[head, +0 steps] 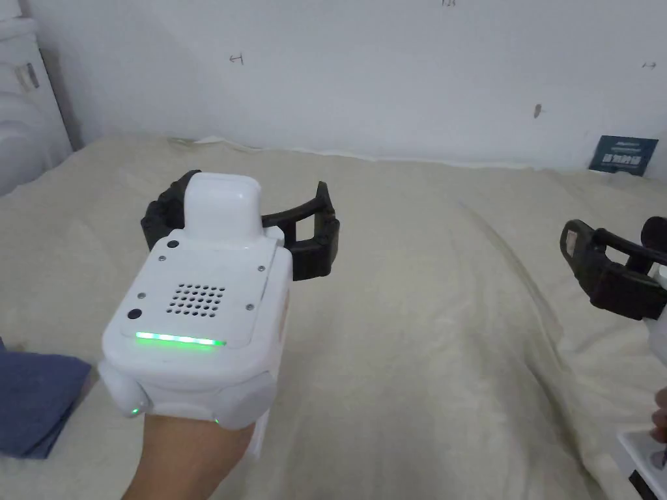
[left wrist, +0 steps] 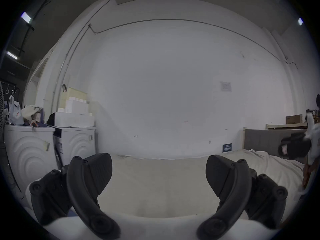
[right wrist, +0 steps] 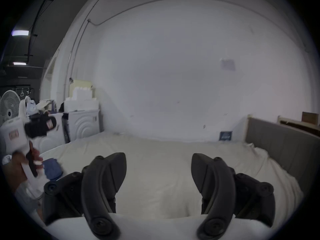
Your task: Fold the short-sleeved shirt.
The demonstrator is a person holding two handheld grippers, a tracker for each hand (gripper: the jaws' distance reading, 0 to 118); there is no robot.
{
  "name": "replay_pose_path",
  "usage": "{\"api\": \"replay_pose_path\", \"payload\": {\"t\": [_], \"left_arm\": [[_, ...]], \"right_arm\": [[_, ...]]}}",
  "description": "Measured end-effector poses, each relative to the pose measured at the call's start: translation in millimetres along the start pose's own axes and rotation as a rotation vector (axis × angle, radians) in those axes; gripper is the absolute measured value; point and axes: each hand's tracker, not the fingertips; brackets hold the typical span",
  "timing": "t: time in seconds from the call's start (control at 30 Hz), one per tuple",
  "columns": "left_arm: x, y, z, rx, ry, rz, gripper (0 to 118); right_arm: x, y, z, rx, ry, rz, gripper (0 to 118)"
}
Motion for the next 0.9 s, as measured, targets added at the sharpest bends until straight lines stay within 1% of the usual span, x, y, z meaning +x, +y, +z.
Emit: {"api": "replay_pose_path", "payload": {"t": [0.03,0.07,0.1,0.13,0.17,0.23,0.27,0.37,0.4,0.43,0.47,0.5,0.57,0.67,0.83,0.9], "left_arm": [[12,2,-3,-0.014,-0.018,-0.034,112],[26,7,-5,-0.021,0.003,-0.031,112],[32,9,-7,-0.022,0.013,-0.026,112],[37,12,-10,-0.046,0.015,-0.022,112],[40,14,-12,-0.066,0.016,-0.013,112],[49,21,-17,-0.107,0.022,0.009,112],[49,23,-18,-0.121,0.010,0.010,112],[54,33,-10,-0.125,0.009,-0.007,112],[53,36,-9,-0.126,0.009,-0.012,112],[51,39,-7,-0.127,0.008,-0.017,112],[49,39,-8,-0.127,0.009,-0.019,112],[47,41,-8,-0.130,0.009,-0.019,112],[44,44,-6,-0.128,0.012,-0.026,112],[38,48,-8,-0.130,0.026,-0.038,112],[35,57,-14,-0.127,0.042,-0.040,112],[33,58,-19,-0.125,0.044,-0.053,112]], "right_arm": [[6,5,6,0.029,-0.025,0.019,83],[10,7,3,0.025,-0.045,0.044,86],[13,10,3,0.019,-0.063,0.056,99],[15,13,4,0.015,-0.093,0.058,115],[17,6,10,0.048,-0.105,0.072,117],[12,13,8,0.042,-0.121,0.069,118],[12,15,6,0.005,-0.119,0.062,118],[12,31,-4,-0.097,-0.091,-0.017,118],[10,33,-5,-0.108,-0.097,-0.026,118],[8,36,-6,-0.101,-0.076,-0.032,118],[6,40,-6,-0.099,-0.086,-0.049,118],[3,43,-5,-0.108,-0.116,-0.067,118],[1,50,-3,-0.130,-0.128,-0.088,118],[-3,56,0,-0.140,-0.123,-0.079,118],[-10,57,3,-0.158,-0.151,-0.051,118],[-10,58,5,-0.189,-0.096,-0.065,118]]}}
